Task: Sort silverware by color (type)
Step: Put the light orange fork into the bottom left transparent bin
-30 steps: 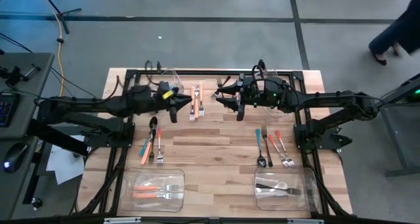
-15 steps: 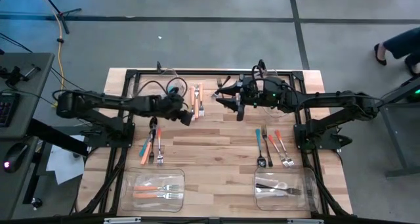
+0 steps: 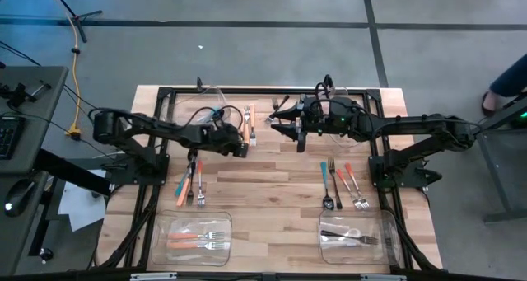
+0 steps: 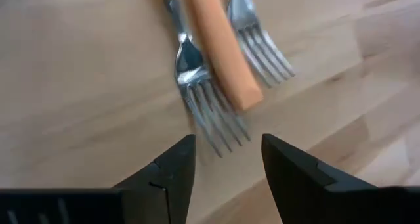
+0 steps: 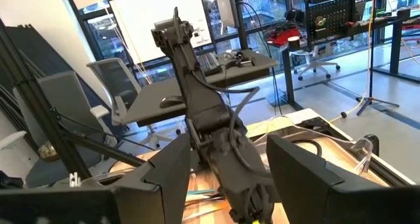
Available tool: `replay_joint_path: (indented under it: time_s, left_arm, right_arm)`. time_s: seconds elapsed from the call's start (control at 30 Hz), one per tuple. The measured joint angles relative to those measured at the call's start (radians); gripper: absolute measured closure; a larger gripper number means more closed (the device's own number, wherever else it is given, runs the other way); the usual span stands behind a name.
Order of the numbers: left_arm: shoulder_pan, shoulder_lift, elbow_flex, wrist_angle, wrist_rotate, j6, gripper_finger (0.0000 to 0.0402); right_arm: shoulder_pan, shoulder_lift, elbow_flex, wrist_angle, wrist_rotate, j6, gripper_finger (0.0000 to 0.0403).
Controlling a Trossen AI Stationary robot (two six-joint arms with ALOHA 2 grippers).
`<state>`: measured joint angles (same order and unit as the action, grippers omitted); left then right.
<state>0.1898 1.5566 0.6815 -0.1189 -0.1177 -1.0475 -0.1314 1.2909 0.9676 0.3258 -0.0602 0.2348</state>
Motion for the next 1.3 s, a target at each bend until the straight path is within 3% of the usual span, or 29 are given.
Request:
replay_joint_path:
  time_s: [0.43, 0.57, 0.87, 1.3]
  left_arm:
    - [0.0, 0.082, 0.0, 0.119, 0.003, -0.05, 0.0246]
    - [0.0, 0.083, 0.0, 0.117, 0.003, -0.031, 0.0277]
    - [-0.002, 0.076, 0.0, 0.121, 0.017, 0.037, 0.0393]
    - [-0.002, -0.063, 0.0, 0.079, 0.021, 0.138, 0.0401]
  right_arm:
    - [0.0, 0.0, 0.0, -0.008, 0.0, 0.0, 0.0217]
    - [0.0, 0.0, 0.0, -0.008, 0.0, 0.0, 0.0217]
    - [0.0, 0.0, 0.0, -0.011, 0.001, 0.0, 0.0217]
    - [0.0, 0.0, 0.0, -0.033, 0.001, 0.0, 0.0217]
